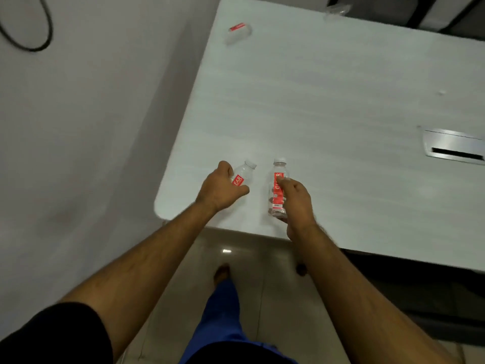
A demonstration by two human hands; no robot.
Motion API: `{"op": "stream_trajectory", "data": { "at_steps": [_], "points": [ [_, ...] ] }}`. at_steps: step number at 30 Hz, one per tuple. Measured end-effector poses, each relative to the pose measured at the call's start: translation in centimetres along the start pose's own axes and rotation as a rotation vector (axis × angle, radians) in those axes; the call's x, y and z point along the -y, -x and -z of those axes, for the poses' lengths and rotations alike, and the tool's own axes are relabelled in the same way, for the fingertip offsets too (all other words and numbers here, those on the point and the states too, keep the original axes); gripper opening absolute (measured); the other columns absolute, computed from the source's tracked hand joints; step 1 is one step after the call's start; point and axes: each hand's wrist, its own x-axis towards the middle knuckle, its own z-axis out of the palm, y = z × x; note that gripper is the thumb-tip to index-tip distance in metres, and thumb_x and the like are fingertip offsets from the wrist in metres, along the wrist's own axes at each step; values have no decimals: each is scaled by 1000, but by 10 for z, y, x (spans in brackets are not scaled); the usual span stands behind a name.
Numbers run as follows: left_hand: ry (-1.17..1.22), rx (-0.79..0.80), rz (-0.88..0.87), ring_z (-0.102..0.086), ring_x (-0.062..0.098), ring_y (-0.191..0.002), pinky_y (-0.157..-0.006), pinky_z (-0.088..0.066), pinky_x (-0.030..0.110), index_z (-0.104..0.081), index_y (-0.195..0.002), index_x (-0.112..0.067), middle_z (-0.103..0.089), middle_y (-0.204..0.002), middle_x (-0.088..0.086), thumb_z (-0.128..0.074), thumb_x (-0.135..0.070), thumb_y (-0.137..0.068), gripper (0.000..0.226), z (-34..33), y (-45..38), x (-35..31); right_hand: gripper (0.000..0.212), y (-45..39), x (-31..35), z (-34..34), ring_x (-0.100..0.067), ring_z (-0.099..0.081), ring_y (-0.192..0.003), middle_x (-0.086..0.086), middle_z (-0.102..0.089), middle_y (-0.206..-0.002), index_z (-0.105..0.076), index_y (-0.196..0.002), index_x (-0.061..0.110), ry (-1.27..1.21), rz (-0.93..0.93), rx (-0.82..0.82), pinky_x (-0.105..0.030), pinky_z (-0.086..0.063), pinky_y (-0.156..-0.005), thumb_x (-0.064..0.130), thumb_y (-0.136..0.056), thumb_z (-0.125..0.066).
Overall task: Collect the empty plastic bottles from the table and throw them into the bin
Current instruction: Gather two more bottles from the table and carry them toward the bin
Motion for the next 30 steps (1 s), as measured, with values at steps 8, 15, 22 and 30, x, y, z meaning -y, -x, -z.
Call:
{"op": "stream_trajectory", "data": {
  "at_steps": [8, 15, 22, 30],
  "points": [
    [542, 246, -173, -67, 18, -86, -64, -55, 26, -45, -130, -24, -64, -112, 1, -70, -48, -86, 56, -100, 90, -171, 41, 68, 0, 181, -22, -74, -95, -7, -74, -114, -61, -128, 17, -310, 147, -284, -37, -62, -74, 40, -94, -65],
    [537, 525, -360, -64, 16, -83, -67, -54, 31, -53, -125, -20, -64, -103, 2, -50, -52, -98, 42, -220, 246, -294, 13, 178, -51, 376, -16, -67, -71, -2, -70, -83, -66, -100, 16, -602, 300, -541, -42, -56, -76, 28, -95, -66],
    [453, 807, -492, -63, 13, -96, -70, -51, 26, -50, -134, -23, -63, -113, -1, -44, -49, -100, 42, -356, 393, -369, 18, 261, -147, 542, -17, -66, -71, -1, -69, -85, -65, -101, 20, -711, 304, -757, -31, -55, -62, 35, -93, -68],
    [291, 1011, -548, -64, 22, -87, -77, -55, 38, -61, -111, -23, -66, -100, 9, -53, -39, -97, 23, -505, 471, -460, 27, 265, -218, 713, -18, -66, -77, -4, -69, -91, -65, -118, 15, -793, 240, -929, -27, -52, -59, 30, -97, -58]
  ]
}}
